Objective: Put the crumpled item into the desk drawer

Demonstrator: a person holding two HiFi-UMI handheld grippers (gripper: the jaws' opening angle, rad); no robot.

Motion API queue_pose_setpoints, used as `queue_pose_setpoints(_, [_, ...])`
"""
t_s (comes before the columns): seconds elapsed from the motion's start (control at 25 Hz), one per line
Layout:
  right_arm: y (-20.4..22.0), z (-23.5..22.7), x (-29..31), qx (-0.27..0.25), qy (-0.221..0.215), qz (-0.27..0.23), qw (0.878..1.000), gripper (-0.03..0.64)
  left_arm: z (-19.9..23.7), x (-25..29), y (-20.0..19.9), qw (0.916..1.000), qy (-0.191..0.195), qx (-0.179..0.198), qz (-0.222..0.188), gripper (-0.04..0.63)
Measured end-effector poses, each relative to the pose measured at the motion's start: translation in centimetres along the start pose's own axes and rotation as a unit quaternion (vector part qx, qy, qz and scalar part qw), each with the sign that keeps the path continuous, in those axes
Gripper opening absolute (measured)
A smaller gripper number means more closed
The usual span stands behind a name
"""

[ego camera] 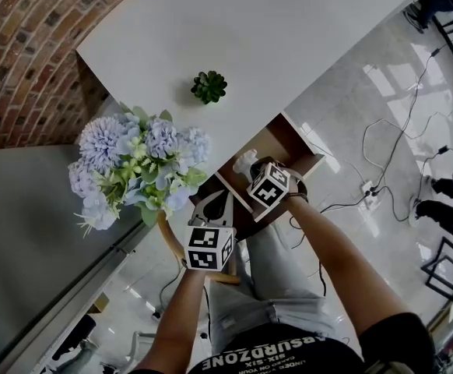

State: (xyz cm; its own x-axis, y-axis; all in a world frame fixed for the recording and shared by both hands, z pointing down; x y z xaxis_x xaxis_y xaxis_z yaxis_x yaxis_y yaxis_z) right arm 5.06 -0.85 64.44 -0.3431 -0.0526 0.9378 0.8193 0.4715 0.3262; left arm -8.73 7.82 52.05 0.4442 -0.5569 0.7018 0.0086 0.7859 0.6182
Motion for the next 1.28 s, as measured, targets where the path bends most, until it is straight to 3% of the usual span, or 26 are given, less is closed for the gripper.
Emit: queue_pose_setpoints(1.28, [-0.4,-1.9,4.3,-0.015,-0.026,0.057,0.998,0.000,1.4,2.0,-0.3,0.9998,-0.011,-0.004,0.016,-0.003])
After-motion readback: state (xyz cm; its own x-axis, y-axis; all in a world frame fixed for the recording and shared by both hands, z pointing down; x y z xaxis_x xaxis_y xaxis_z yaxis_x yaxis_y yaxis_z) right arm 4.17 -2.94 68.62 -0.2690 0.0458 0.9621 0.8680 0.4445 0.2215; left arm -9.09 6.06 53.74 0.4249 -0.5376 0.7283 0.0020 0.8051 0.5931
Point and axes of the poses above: the fingertips, and each gripper's own axes: x forward along the fingers, z to its left, y out of its underside, the point moved 10 cm from there along -x, backward along the fingers
